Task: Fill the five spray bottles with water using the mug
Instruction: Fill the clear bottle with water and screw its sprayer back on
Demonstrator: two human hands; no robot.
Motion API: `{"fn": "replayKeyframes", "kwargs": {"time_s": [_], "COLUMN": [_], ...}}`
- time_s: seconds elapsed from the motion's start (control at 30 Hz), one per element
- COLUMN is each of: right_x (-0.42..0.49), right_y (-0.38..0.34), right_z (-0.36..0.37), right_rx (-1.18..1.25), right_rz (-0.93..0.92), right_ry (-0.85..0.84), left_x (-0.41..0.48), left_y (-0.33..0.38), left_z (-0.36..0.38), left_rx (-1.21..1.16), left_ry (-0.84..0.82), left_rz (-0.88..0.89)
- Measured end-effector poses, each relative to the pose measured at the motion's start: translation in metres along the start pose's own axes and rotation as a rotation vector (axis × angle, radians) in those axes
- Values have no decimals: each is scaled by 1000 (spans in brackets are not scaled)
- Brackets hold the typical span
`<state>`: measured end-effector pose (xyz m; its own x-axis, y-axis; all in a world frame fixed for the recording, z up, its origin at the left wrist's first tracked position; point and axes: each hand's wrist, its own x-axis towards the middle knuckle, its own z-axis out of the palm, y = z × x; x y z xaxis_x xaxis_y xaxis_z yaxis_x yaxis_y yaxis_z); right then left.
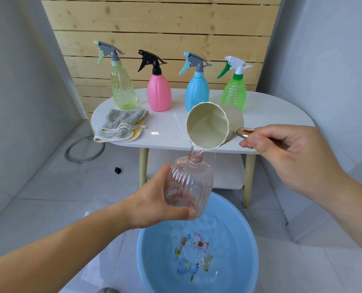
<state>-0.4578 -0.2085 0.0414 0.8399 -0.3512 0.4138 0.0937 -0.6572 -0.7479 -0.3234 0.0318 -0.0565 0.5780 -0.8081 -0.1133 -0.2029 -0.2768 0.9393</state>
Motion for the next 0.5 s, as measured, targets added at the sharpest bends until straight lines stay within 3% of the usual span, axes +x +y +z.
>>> {"fn": "replayKeyframes", "kwargs": {"time_s": [0.5], "right_x": [0], "right_y": [4], "right_z": [1], "right_rx": [5], "right_rz": [-64], "right_ry": [14], "left_x": [0], "left_y": [-1], "left_z": [-1], "left_rx": [16], "left_ry": [7], "left_rz": [-2]}}
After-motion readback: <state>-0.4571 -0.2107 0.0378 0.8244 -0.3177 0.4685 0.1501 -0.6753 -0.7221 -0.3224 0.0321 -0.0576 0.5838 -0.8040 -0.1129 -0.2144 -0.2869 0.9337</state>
